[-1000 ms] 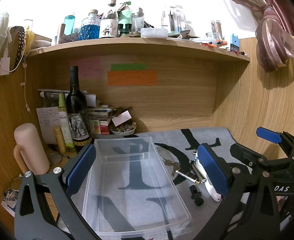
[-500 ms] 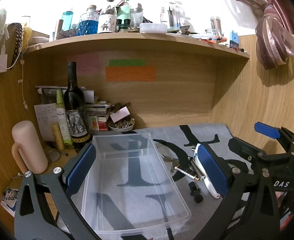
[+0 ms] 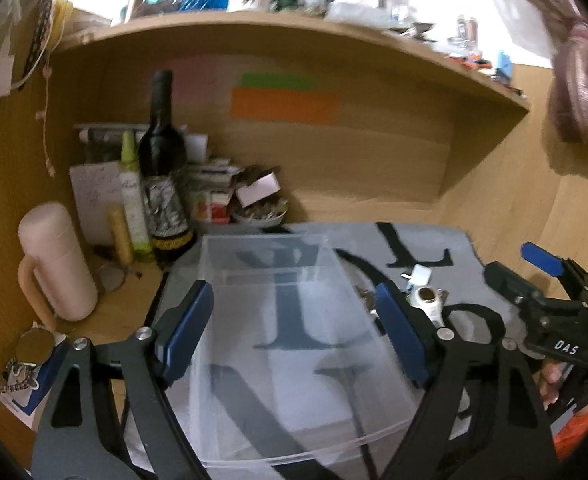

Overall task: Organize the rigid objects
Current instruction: 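Grip the clear box rim with the left tool while the right tool reaches the white device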

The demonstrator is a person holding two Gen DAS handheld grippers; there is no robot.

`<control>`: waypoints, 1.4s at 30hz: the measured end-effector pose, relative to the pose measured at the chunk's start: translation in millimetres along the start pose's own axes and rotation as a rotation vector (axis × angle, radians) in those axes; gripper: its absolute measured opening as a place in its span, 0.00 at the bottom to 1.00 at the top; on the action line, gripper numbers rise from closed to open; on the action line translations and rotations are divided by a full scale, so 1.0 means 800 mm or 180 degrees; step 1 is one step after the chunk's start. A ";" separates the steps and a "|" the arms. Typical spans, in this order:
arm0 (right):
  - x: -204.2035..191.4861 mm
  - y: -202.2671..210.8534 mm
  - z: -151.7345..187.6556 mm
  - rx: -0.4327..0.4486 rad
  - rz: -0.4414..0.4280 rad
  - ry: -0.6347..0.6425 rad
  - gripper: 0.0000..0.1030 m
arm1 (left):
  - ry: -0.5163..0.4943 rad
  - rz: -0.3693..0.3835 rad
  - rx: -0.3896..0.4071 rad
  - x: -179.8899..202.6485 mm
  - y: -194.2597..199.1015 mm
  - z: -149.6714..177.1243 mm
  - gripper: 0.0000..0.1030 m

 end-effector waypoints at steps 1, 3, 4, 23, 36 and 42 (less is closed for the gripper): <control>0.002 -0.002 0.001 -0.0012 0.0011 -0.0010 0.98 | 0.0024 -0.0012 -0.0054 -0.006 -0.005 0.000 0.80; 0.007 -0.006 0.001 -0.0054 0.0026 -0.0035 0.96 | 0.0037 -0.0062 -0.0149 -0.018 -0.015 0.000 0.73; 0.009 -0.009 0.002 -0.0080 0.0034 -0.0045 0.94 | 0.0023 -0.0119 -0.0231 -0.027 -0.022 0.001 0.72; 0.072 -0.059 0.028 -0.0748 0.0276 -0.0336 0.66 | -0.0356 -0.0073 -0.1323 -0.071 -0.121 0.027 0.29; 0.088 -0.119 0.085 -0.1373 0.0145 -0.0662 0.59 | -0.0320 0.0194 -0.1579 -0.070 -0.144 0.041 0.17; 0.090 -0.134 0.103 -0.1561 0.0075 -0.0770 0.54 | -0.0396 0.0209 -0.1530 -0.065 -0.144 0.043 0.13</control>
Point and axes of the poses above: each gripper's, at about its wrist camera, not at the fingertips, and y roughly against the way its jaws point, x to its right, z to its underside, the point moved 3 cm from there along -y, roughly the way its jaws point, and after that the axes turned 14 degrees about -z, right-handed, at the moved point
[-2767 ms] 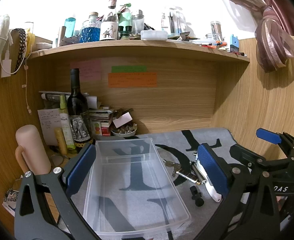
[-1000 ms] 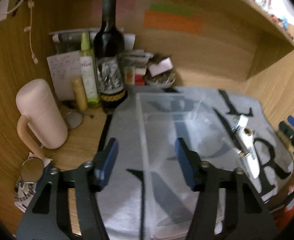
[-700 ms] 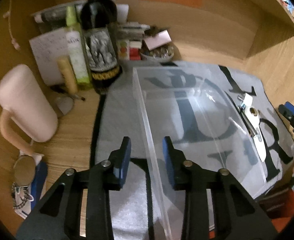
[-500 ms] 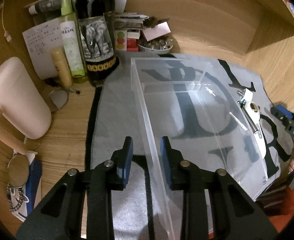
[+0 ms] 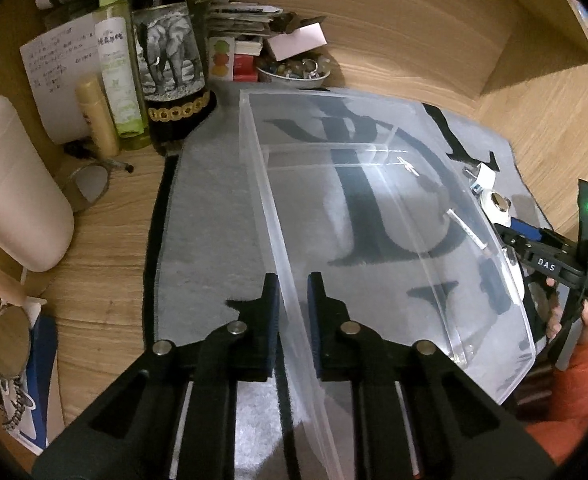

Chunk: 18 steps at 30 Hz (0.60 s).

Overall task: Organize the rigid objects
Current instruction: 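Grip the clear box rim with the left tool while the right tool reaches the white device, then grasp the white handheld device with the right tool and lift it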

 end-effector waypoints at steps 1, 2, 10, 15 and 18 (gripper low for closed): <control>-0.001 -0.002 0.001 -0.0015 0.0021 0.0007 0.54 | -0.0014 -0.0011 0.0010 0.000 0.000 0.000 0.13; -0.003 -0.004 0.000 -0.0015 0.0074 0.0058 0.54 | -0.0034 -0.0033 0.0031 0.002 0.000 0.001 0.13; -0.020 -0.015 -0.003 -0.0036 0.0188 0.0329 0.34 | -0.0075 -0.0075 0.0083 0.003 0.001 0.002 0.13; -0.019 -0.005 -0.003 0.0023 0.0094 0.0295 0.34 | -0.0084 -0.0094 0.0091 0.004 0.001 0.002 0.13; -0.021 0.010 -0.005 0.0134 0.0107 0.0295 0.34 | -0.0092 -0.0110 0.0098 0.004 0.002 0.003 0.13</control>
Point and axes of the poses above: each gripper's, at about its wrist camera, not at the fingertips, and y roughly against the way its jaws point, x to its right, z to its underside, the point moved 3 cm from there along -y, roughly the way its jaws point, and after that the axes turned 14 degrees about -z, right-handed, at the moved point
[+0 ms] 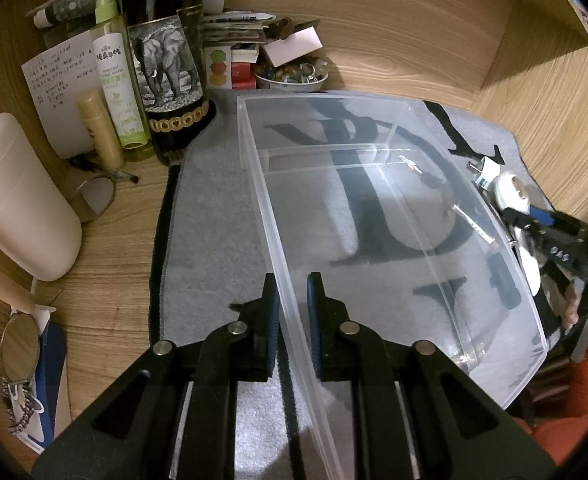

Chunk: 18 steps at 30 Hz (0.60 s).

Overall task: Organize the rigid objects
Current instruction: 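Grasp the white handheld device with the right tool and lift it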

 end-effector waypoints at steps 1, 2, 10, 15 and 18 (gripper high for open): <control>0.000 0.007 -0.002 0.0050 0.0010 0.0003 0.34 | 0.0004 -0.0003 -0.0001 0.000 0.000 0.000 0.13; -0.002 0.011 -0.006 0.0098 0.0017 0.0008 0.34 | 0.0006 -0.0003 -0.0002 0.000 0.000 -0.001 0.13; -0.017 0.060 -0.032 0.0521 0.0011 0.0098 0.34 | -0.0009 -0.0036 0.0039 0.000 0.002 -0.001 0.12; -0.035 0.083 -0.053 0.0763 -0.0081 0.0182 0.34 | -0.0028 -0.0065 0.0091 0.002 0.007 -0.003 0.12; -0.052 0.095 -0.066 0.0893 -0.0178 0.0276 0.34 | -0.0042 -0.0078 0.0106 0.003 0.008 -0.002 0.12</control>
Point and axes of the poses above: each gripper's, at about its wrist camera, not at the fingertips, and y roughly against the way its jaws point, x to its right, z to its underside, the point moved 3 cm from there along -y, roughly the way its jaws point, and after that the axes turned 14 degrees about -z, right-handed, at the moved point
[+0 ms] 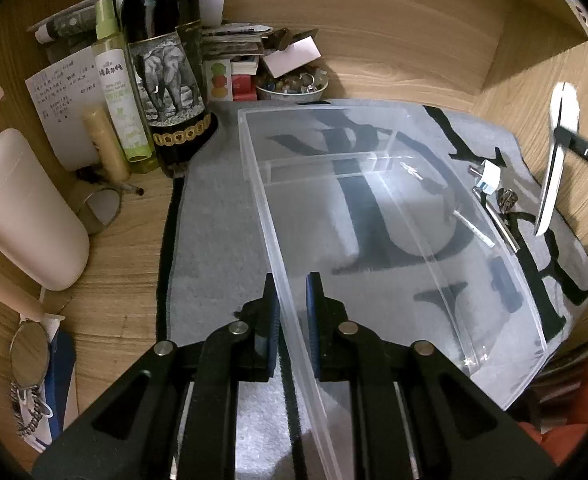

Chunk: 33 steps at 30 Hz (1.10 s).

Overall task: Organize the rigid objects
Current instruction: 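Grasp the white handheld device with the right tool and lift it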

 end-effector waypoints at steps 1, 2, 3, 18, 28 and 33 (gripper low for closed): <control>-0.006 0.003 -0.005 0.0036 -0.0028 0.0037 0.34 | -0.0004 -0.0002 0.0005 0.000 0.000 0.000 0.12; -0.011 0.004 -0.009 0.0060 -0.0050 0.0068 0.34 | -0.0004 -0.0002 0.0011 0.000 0.000 0.000 0.12; -0.019 0.004 -0.015 0.0088 -0.0087 0.0111 0.34 | 0.0000 0.0001 0.0014 0.000 0.000 0.001 0.12; -0.107 -0.049 -0.033 0.0011 -0.0592 0.0429 0.34 | -0.0032 0.0040 0.0111 0.000 0.000 0.004 0.12; -0.128 -0.114 -0.009 -0.0476 -0.0639 0.0514 0.34 | -0.0052 0.0113 0.0155 -0.001 0.001 0.006 0.12; -0.136 -0.144 0.006 -0.0736 -0.0643 0.0591 0.34 | -0.0056 0.0142 0.0168 -0.002 0.001 0.007 0.12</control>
Point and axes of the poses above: each gripper's, at about its wrist camera, not at the fingertips, and y roughly against the way its jaws point, x to its right, z to its underside, the point moved 3 cm from there along -y, roughly the way its jaws point, and after that the axes turned 14 degrees about -z, right-handed, at the moved point
